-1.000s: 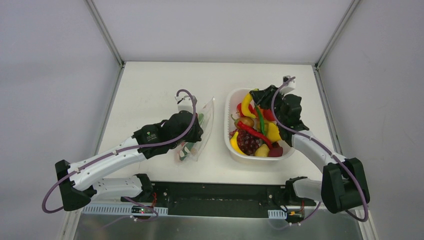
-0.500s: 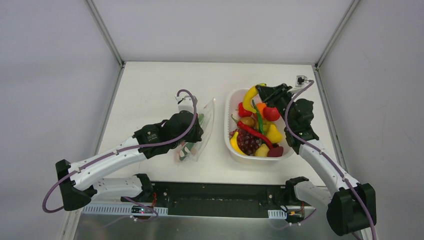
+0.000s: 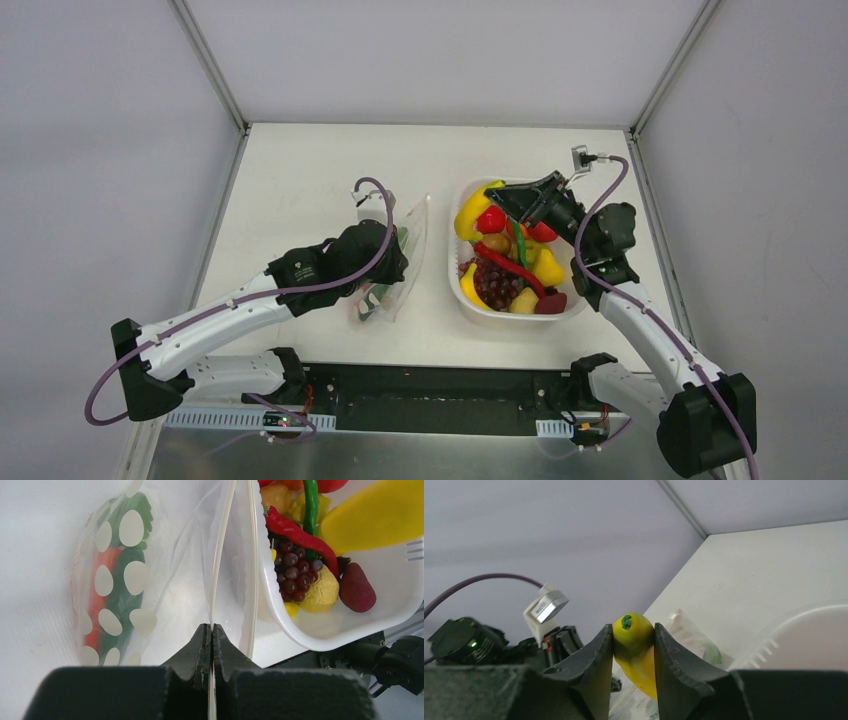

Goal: Place the food in the zip-top bag and seal the zipper
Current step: Place the fake fruit in the zipper food storage bag.

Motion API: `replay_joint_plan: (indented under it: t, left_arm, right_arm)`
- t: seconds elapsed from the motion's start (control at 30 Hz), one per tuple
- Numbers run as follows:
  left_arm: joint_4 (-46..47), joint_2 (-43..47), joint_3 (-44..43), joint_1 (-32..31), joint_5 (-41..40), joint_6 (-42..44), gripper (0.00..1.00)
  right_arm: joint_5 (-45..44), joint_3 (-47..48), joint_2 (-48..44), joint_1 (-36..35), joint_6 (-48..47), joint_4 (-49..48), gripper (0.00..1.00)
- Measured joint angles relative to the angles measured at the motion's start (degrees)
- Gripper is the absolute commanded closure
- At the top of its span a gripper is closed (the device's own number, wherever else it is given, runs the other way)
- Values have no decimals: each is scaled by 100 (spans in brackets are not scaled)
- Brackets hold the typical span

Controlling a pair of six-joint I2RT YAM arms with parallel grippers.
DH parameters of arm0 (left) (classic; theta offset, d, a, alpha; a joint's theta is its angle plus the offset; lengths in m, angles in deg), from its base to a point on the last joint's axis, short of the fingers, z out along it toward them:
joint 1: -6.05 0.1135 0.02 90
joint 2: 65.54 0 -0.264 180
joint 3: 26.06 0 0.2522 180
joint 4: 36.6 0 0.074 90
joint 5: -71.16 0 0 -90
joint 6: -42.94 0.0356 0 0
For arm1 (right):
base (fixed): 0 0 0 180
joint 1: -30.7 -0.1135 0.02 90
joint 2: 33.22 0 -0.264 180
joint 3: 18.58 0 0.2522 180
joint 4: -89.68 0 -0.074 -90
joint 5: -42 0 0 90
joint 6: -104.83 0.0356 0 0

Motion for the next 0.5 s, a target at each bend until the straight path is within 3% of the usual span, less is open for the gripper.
replay_joint_plan:
  t: [0.5]
  left_arm:
    - [66, -122, -151, 0, 739, 398, 100]
  right_arm:
    - [1255, 815, 476, -1364, -411, -551, 90]
